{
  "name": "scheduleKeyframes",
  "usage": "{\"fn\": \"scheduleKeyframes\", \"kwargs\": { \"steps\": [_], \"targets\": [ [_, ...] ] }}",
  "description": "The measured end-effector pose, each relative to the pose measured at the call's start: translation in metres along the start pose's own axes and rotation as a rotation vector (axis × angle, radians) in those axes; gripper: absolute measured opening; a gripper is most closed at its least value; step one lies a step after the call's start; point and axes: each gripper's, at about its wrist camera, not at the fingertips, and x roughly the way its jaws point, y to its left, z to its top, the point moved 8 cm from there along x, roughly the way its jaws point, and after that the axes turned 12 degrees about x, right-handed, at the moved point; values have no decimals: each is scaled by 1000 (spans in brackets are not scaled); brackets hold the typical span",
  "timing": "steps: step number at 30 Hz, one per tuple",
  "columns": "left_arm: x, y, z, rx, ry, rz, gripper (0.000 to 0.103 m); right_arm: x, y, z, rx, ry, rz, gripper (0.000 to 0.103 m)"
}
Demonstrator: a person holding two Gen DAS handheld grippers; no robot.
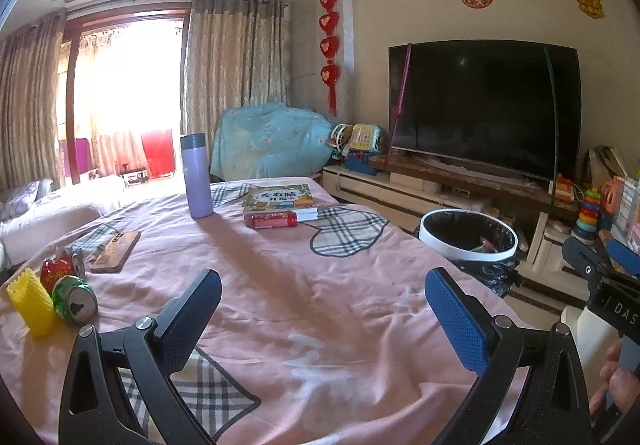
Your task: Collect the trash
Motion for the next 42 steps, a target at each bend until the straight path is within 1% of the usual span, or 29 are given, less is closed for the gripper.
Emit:
{"fn": "scheduleKeyframes", "kwargs": {
  "steps": [16, 42],
  "targets": [
    [-1, -3, -4, 24, -10, 2, 102, -2, 6, 0, -13, -15, 11, 103],
    [1, -3, -8, 18, -3, -12, 102, -7, 12, 2, -13, -24, 17, 103]
  ]
}}
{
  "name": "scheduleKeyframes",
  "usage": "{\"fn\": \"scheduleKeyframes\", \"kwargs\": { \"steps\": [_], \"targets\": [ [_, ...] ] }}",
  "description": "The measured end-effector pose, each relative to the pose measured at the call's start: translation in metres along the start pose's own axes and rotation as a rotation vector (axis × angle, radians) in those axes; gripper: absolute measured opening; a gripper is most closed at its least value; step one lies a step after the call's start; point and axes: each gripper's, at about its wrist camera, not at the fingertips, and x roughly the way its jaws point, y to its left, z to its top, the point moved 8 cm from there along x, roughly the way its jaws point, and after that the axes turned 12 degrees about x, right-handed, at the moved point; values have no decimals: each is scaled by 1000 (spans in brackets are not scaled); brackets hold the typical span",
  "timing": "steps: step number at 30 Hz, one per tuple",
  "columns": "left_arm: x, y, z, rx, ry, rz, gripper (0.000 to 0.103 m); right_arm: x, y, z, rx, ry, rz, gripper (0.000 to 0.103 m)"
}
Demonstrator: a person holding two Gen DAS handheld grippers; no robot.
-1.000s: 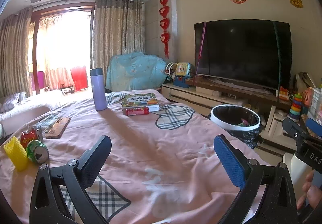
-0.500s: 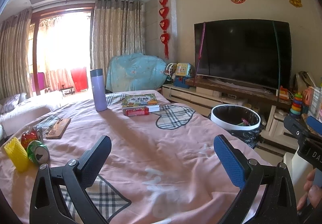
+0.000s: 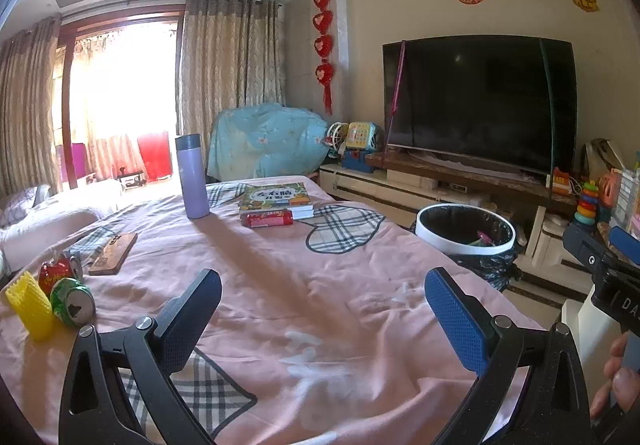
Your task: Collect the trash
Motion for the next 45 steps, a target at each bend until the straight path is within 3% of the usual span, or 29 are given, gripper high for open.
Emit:
{"fn": "scheduleKeyframes", "kwargs": {
  "steps": [45],
  "targets": [
    [1, -3, 2, -2, 4, -15, 102, 0, 4, -3, 2, 7, 3, 103]
  ]
}}
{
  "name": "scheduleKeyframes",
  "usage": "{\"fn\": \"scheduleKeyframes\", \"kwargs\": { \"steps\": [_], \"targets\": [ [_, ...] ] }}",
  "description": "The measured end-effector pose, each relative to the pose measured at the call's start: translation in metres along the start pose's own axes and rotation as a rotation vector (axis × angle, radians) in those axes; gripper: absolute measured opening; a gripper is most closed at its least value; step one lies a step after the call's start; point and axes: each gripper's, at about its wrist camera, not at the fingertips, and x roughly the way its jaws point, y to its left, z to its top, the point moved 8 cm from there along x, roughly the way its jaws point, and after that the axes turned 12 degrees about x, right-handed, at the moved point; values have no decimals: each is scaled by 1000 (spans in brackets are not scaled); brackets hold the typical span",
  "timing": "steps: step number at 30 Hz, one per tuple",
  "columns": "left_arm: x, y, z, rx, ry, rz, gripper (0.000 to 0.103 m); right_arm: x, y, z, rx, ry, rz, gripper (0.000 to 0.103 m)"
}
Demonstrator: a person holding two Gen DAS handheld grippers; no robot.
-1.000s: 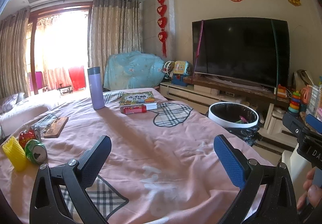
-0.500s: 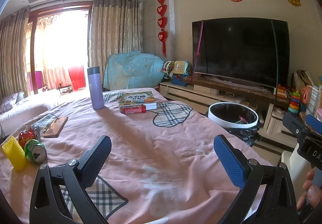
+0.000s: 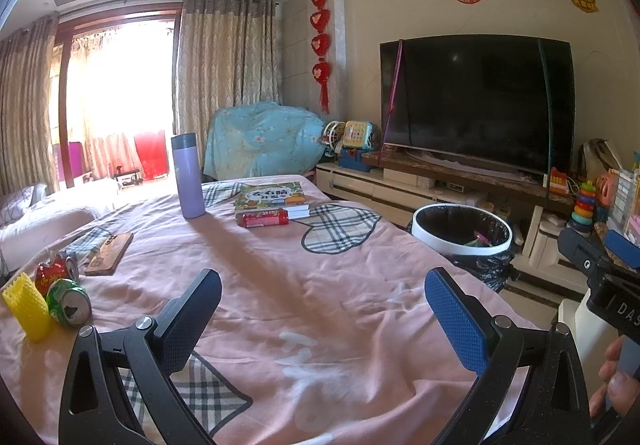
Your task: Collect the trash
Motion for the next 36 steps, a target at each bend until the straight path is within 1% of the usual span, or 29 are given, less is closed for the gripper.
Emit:
{"fn": "scheduleKeyframes", "kwargs": {
  "steps": [12, 31, 36],
  "targets": [
    [1, -5, 4, 9, -1, -10, 102, 6, 3, -6, 18, 23, 13, 103],
    [0, -8, 4, 14, 0, -13, 102, 7, 1, -6, 22, 24, 14, 103],
    [0, -6, 4, 3, 5, -11, 102, 8, 6, -9, 26, 32, 19, 103]
  ]
}}
